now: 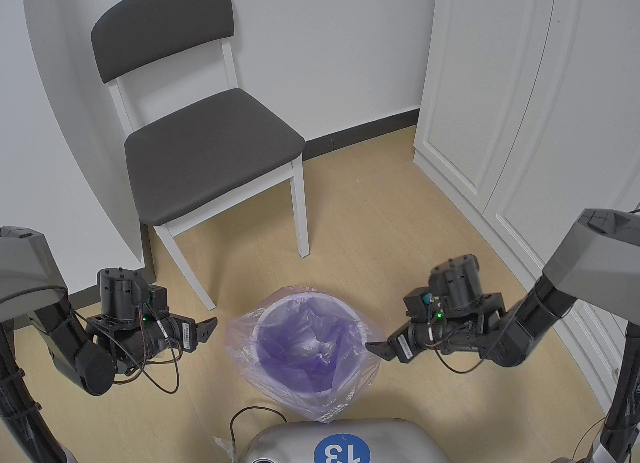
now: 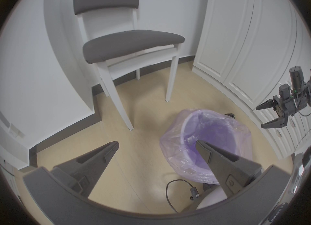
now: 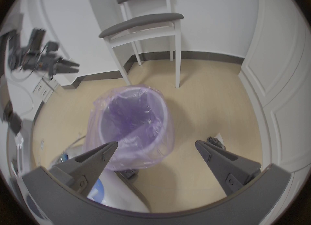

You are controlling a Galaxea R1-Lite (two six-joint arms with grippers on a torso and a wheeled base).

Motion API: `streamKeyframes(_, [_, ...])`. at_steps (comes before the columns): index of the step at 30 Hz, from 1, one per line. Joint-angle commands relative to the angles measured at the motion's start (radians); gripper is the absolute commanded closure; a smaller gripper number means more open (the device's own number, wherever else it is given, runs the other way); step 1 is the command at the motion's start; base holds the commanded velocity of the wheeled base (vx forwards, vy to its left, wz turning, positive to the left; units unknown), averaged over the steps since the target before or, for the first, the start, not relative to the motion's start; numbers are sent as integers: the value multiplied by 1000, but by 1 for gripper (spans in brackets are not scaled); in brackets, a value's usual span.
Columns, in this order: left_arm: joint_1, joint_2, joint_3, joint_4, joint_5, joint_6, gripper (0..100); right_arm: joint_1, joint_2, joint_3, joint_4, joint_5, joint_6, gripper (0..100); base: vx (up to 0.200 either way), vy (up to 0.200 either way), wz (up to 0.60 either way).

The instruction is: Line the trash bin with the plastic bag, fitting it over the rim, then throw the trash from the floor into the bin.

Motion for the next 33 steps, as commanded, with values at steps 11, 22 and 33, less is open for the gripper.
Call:
streamKeyframes(11, [37, 249, 240, -507, 91, -40, 0, 229, 192, -596, 599, -108, 688, 0, 0, 0, 0])
streamKeyframes(22, [72, 235, 237, -507, 71, -41, 0, 230, 209, -529, 602, -160, 648, 0, 0, 0, 0])
streamKeyframes(33, [68, 246, 206, -507, 33, -41, 0, 227, 207, -440, 600, -197, 616, 0, 0, 0, 0])
